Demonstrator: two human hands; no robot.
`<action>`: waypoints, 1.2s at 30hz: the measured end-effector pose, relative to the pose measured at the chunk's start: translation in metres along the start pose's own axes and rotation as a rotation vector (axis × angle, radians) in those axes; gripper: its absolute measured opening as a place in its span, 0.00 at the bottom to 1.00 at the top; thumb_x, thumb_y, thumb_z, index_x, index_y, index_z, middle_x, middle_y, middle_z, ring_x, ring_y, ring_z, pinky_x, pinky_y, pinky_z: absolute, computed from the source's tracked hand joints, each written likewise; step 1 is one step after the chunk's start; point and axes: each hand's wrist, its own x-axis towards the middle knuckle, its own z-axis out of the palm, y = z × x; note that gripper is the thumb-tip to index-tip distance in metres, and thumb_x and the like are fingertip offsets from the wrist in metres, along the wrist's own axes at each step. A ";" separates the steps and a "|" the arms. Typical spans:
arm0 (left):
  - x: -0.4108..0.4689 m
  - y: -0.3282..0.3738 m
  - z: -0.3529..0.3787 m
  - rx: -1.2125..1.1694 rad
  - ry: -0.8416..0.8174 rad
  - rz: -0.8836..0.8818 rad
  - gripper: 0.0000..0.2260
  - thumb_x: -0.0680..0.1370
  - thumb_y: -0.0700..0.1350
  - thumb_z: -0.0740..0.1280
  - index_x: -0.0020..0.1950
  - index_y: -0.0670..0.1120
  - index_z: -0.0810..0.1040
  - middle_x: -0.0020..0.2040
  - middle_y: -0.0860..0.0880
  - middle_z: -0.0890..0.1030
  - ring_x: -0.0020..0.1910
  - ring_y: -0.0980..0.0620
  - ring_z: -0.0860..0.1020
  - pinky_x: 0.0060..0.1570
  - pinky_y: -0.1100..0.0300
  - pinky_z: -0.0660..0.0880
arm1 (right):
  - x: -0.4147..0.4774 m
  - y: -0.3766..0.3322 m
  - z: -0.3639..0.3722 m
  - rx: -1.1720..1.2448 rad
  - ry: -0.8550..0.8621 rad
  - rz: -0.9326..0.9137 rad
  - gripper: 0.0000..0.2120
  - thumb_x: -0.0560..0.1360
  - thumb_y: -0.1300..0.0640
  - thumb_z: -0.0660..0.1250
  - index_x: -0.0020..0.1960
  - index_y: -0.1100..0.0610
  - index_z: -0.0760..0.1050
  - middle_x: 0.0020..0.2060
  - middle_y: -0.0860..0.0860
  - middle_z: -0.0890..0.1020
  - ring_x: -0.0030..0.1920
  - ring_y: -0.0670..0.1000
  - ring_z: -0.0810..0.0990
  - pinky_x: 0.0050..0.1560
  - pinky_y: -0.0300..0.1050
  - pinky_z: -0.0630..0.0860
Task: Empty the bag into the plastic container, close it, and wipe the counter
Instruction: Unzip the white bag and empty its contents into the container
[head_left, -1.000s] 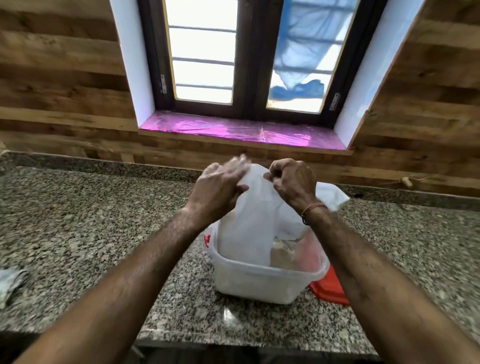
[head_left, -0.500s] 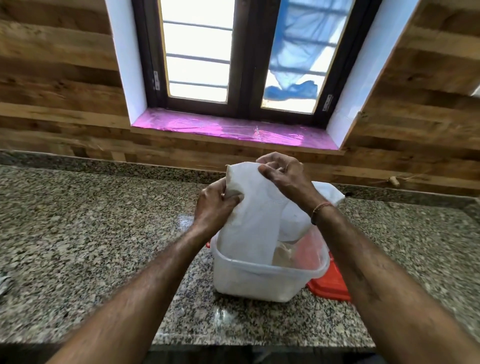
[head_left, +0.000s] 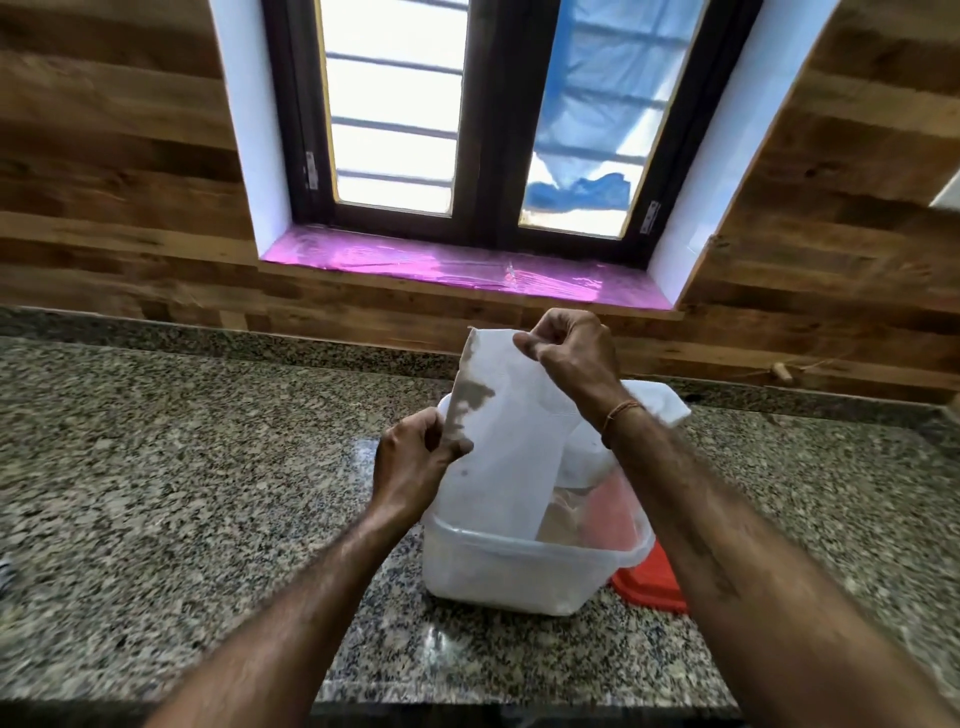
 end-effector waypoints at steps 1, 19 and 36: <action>0.000 0.000 0.000 0.017 0.021 -0.010 0.14 0.72 0.53 0.77 0.39 0.45 0.77 0.37 0.48 0.81 0.39 0.45 0.79 0.37 0.50 0.75 | -0.001 0.001 0.001 0.012 -0.007 0.003 0.13 0.72 0.49 0.79 0.34 0.52 0.80 0.32 0.44 0.82 0.35 0.43 0.79 0.38 0.45 0.78; 0.003 0.060 0.024 -0.045 0.182 0.054 0.46 0.81 0.52 0.69 0.84 0.47 0.37 0.85 0.45 0.43 0.84 0.49 0.47 0.80 0.52 0.54 | -0.010 0.011 -0.003 -0.023 0.102 0.103 0.15 0.72 0.46 0.78 0.36 0.55 0.81 0.32 0.46 0.84 0.37 0.49 0.83 0.40 0.46 0.79; 0.002 0.050 0.015 0.191 0.073 0.072 0.38 0.81 0.45 0.66 0.85 0.46 0.45 0.81 0.41 0.63 0.68 0.40 0.76 0.54 0.53 0.76 | -0.016 0.014 -0.020 -0.108 0.255 0.049 0.15 0.73 0.47 0.77 0.38 0.57 0.79 0.34 0.48 0.84 0.39 0.52 0.83 0.40 0.48 0.79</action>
